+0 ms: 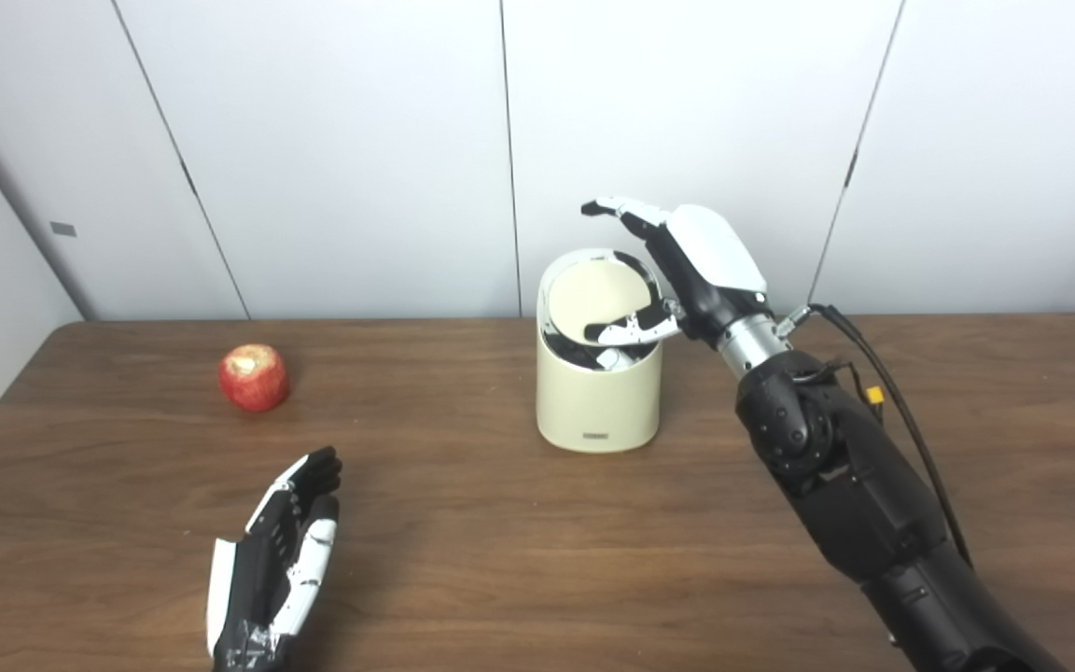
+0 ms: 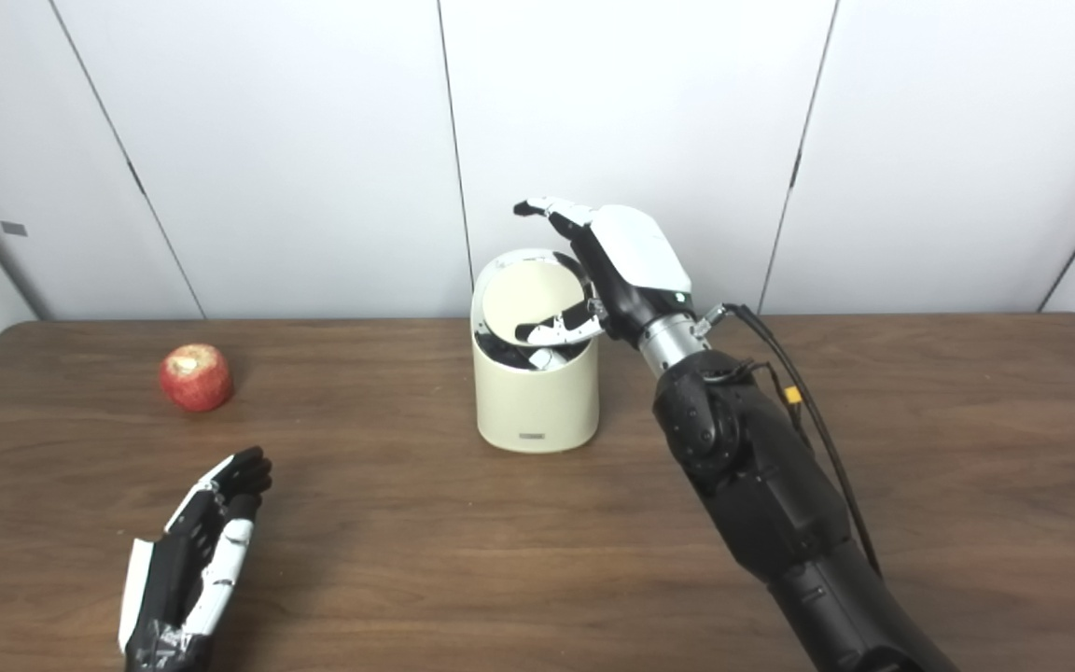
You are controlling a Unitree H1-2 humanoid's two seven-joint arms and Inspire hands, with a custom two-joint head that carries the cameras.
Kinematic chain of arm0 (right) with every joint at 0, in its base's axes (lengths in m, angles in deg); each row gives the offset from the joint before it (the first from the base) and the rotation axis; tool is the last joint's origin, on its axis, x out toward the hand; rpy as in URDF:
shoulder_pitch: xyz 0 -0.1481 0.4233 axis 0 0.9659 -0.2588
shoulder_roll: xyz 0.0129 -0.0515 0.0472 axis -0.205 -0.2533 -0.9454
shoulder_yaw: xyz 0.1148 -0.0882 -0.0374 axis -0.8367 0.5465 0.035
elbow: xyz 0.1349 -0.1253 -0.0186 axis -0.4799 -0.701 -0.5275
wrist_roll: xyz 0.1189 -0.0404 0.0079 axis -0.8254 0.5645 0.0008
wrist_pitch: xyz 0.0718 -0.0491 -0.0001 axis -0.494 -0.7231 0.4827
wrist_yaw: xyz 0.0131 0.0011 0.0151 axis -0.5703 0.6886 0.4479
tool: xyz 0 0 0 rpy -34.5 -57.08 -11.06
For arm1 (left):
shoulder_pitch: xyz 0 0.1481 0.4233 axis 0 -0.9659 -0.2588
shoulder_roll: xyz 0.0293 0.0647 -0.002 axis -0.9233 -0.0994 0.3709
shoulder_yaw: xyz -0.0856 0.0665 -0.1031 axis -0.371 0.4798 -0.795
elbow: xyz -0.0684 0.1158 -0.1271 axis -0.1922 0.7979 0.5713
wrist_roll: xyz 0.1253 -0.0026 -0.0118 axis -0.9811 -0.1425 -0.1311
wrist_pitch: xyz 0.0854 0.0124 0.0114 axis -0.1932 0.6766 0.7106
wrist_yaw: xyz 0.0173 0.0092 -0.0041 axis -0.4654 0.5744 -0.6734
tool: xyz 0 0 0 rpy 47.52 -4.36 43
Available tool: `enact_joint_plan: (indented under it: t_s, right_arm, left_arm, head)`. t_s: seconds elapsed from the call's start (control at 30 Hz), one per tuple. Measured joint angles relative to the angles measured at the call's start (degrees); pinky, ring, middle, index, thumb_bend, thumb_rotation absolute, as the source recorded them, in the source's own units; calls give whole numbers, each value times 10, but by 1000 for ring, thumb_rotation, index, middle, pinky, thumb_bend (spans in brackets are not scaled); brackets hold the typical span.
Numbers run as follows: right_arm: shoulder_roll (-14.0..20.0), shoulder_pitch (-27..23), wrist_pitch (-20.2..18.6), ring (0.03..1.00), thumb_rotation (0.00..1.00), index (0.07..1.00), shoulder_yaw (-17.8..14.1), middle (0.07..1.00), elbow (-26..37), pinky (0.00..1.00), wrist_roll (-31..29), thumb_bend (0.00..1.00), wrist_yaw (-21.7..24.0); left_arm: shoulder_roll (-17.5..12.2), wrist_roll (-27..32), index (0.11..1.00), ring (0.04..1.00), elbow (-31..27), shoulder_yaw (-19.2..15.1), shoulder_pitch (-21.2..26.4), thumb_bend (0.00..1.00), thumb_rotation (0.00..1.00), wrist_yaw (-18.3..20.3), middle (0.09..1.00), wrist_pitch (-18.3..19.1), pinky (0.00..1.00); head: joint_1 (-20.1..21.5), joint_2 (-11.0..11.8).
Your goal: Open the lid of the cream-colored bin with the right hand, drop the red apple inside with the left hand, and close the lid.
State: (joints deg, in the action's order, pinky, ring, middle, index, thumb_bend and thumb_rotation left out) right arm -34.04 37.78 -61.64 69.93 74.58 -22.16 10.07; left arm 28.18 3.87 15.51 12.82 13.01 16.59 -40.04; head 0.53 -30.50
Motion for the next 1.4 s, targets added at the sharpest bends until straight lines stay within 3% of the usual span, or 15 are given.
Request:
enact_joint_plan:
  t_s: [0.13, 0.2, 0.27, 0.33, 0.4, 0.5, 0.63, 0.87, 0.97, 1.03, 1.17, 1.23, 1.4]
  right_arm:
    - [-12, 2, 0, 850, 136, 815, -26, 851, 2, 791, -35, 895, 7]
    - [-25, 7, -5, 855, 169, 816, -52, 863, 6, 785, -67, 829, 10]
    - [-41, 14, -21, 842, 282, 814, -80, 867, 19, 745, -103, 700, 13]
    - [-54, 22, -33, 826, 361, 811, -104, 860, 34, 721, -128, 642, 14]
    - [-60, 28, -42, 790, 466, 794, -115, 821, 47, 702, -145, 570, 13]
    - [-66, 41, -47, 777, 527, 780, -129, 804, 71, 700, -164, 516, 14]
    - [-67, 62, -64, 783, 571, 779, -144, 809, 105, 695, -187, 483, 16]
    - [-36, 128, -83, 758, 529, 790, -146, 796, 157, 664, -191, 476, 29]
    - [-29, 152, -87, 843, 549, 799, -158, 863, 172, 741, -201, 452, 31]
    - [-24, 169, -88, 834, 560, 804, -163, 883, 187, 712, -208, 454, 35]
    - [-16, 215, -89, 803, 636, 829, -176, 833, 216, 690, -231, 440, 46]
    - [-12, 242, -88, 815, 707, 836, -185, 841, 226, 699, -243, 453, 49]
    - [-7, 293, -86, 844, 762, 854, -204, 879, 228, 744, -273, 448, 51]
  left_arm:
    - [0, -1, 836, 815, 0, 0, 0, 442, 695, -1, 817, 0, 823]
    - [0, -4, 840, 814, 0, 1, 0, 446, 710, -1, 819, 0, 814]
    - [0, -4, 842, 816, 0, 1, 0, 439, 701, -1, 819, 0, 822]
    - [0, -3, 842, 810, 0, 1, 0, 426, 706, -1, 817, 0, 816]
    - [0, -3, 842, 810, 0, 1, 0, 412, 723, 0, 819, 0, 817]
    - [1, -1, 838, 812, 0, 1, 0, 399, 723, 0, 820, 0, 822]
    - [1, 5, 839, 808, 0, -1, 1, 396, 722, 0, 817, 0, 813]
    - [1, 19, 841, 808, 1, -3, 1, 386, 723, 1, 819, 0, 811]
    - [1, 25, 843, 812, 2, -4, 2, 391, 729, 2, 824, -1, 813]
    - [1, 31, 847, 815, 3, -5, 2, 401, 732, 2, 828, -1, 815]
    - [2, 31, 840, 809, 4, -6, 3, 393, 749, 1, 819, -1, 809]
    - [2, 30, 841, 812, 4, -6, 4, 404, 763, 1, 819, -1, 813]
    - [2, 28, 839, 806, 6, -8, 3, 408, 750, 1, 816, -1, 807]
  head:
    - [-2, 0]
    - [1, -1]
    - [2, 1]
    - [0, 1]
    - [-1, 1]
    - [0, 3]
    - [2, 4]
    - [4, 4]
    - [5, 4]
    - [5, 4]
    - [7, 4]
    - [6, 3]
    - [5, 2]
